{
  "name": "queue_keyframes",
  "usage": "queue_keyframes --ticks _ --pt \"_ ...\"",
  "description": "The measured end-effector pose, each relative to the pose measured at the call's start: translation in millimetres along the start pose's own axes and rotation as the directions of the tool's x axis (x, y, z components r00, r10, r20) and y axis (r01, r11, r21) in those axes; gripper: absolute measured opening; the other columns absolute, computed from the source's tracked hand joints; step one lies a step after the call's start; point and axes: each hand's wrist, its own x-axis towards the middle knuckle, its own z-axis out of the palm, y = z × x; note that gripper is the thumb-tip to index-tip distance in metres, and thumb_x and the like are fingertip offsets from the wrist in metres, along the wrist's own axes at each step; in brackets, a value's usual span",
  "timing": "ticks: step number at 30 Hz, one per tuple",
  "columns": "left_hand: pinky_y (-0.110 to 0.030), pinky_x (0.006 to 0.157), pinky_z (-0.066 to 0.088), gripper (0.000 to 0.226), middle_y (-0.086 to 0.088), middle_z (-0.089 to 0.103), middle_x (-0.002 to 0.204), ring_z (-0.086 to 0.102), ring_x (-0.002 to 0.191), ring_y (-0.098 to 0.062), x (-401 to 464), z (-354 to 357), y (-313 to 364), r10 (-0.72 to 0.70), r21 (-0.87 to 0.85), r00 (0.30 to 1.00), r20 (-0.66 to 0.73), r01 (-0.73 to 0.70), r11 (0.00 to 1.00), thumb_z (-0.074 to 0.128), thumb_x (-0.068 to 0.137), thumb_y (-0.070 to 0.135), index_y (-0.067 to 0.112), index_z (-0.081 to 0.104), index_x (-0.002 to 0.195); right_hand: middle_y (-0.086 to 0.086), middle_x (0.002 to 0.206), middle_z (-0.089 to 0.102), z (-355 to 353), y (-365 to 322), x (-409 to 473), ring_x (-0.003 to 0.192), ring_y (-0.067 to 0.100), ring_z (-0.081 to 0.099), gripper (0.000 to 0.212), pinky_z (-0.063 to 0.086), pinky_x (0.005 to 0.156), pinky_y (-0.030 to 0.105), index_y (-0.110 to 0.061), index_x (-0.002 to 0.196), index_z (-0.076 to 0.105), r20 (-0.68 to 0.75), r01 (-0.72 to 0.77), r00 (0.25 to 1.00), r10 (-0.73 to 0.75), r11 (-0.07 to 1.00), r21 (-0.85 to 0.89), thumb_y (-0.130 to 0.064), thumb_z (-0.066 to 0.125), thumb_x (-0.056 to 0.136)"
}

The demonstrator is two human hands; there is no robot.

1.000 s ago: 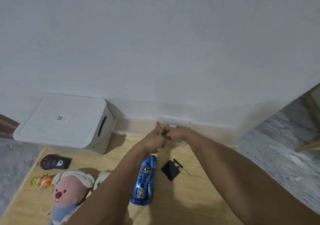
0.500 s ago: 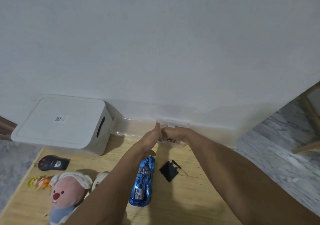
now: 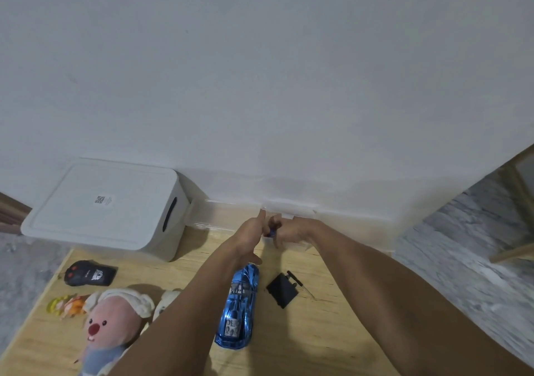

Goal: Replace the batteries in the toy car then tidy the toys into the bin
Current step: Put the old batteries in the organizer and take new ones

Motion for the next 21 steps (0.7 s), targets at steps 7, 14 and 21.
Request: queue_keyframes --ticks 7,14,21 --pt "-0.065 0.105 0.032 0.048 -0.020 0.033 0.149 0.026 0.140 -0.039 3 -2 -2 0.000 -0.005 1.000 -0.012 0.000 1.000 0.034 0.091 0.013 -0.003 0.043 0.135 0.001 0.123 0.054 3 4 4 0.121 0.025 0.046 0.070 0.039 0.104 0.045 -0.021 0.131 0.048 -0.032 0.031 0.999 -0.035 0.995 -0.096 -0.005 0.064 0.064" --pt "-0.055 0.104 0.028 0.071 0.001 0.021 0.159 0.014 0.148 -0.026 11 -5 -7 -0.014 -0.010 1.000 0.009 0.014 1.000 0.029 0.091 0.067 0.028 0.032 0.150 0.000 0.141 0.047 4 7 -8 0.128 0.021 0.043 0.062 0.030 0.100 0.029 -0.020 0.143 0.037 -0.097 0.062 0.992 -0.082 0.979 -0.193 -0.019 0.065 0.088" --pt "-0.054 0.106 0.033 0.070 -0.004 0.019 0.161 0.016 0.148 -0.026 13 -2 -4 0.000 -0.060 1.000 0.028 0.002 0.998 0.022 0.099 0.060 0.016 0.019 0.154 0.006 0.123 0.062 7 18 -15 0.114 0.024 0.056 0.040 0.040 0.092 0.026 -0.017 0.126 0.057 -0.261 0.180 0.941 -0.216 0.971 -0.156 -0.026 0.067 0.089"
